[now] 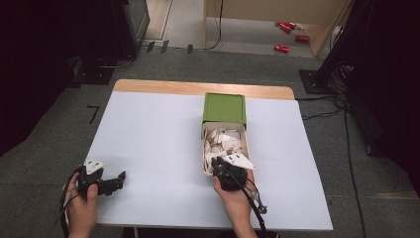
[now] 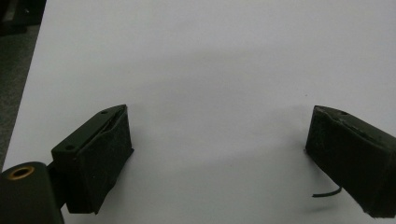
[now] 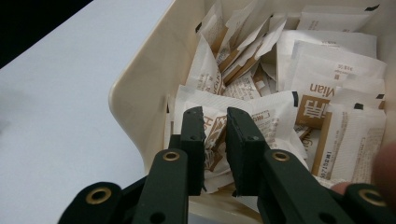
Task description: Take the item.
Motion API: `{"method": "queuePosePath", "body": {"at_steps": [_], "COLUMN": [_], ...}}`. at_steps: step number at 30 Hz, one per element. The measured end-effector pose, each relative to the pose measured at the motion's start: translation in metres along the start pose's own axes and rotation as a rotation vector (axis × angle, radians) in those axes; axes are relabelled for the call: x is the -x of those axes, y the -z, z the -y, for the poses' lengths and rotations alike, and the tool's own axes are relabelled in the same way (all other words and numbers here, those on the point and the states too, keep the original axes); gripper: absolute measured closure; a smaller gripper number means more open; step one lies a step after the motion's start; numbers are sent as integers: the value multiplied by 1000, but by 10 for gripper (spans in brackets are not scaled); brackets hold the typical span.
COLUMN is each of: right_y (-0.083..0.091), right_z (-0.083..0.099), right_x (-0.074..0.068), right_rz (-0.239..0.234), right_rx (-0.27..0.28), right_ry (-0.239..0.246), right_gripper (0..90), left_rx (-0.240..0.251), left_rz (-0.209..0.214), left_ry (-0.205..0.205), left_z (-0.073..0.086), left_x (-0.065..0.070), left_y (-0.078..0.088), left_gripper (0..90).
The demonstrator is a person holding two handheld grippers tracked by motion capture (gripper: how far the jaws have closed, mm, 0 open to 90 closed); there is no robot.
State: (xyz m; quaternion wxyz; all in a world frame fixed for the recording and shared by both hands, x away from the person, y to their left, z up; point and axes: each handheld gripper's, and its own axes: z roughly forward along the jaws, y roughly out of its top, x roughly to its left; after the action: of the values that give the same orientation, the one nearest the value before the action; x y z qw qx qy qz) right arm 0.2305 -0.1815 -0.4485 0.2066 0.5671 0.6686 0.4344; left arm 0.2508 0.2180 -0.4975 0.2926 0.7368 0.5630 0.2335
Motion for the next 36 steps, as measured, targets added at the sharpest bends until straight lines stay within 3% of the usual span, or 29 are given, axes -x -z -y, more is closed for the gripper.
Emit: {"method": "queuePosePath", "body": {"at_steps": [5,19,36], "right_y": [1,15,36], "right_z": [0,-16,-37], "right_x": [0,5,22], "right_rz": [1,0,39], "right_rx": [20,89,151], "right_ry": [-12,-3,-6], "right_gripper": [900,900,900], "left_rx": [0,0,1], "left_rz": [0,0,0], "left_ry": [0,0,0], "left_z": [0,0,0], "left_x": [0,0,0], "left_y": [0,0,0], "left_gripper": [74,74,74]}}
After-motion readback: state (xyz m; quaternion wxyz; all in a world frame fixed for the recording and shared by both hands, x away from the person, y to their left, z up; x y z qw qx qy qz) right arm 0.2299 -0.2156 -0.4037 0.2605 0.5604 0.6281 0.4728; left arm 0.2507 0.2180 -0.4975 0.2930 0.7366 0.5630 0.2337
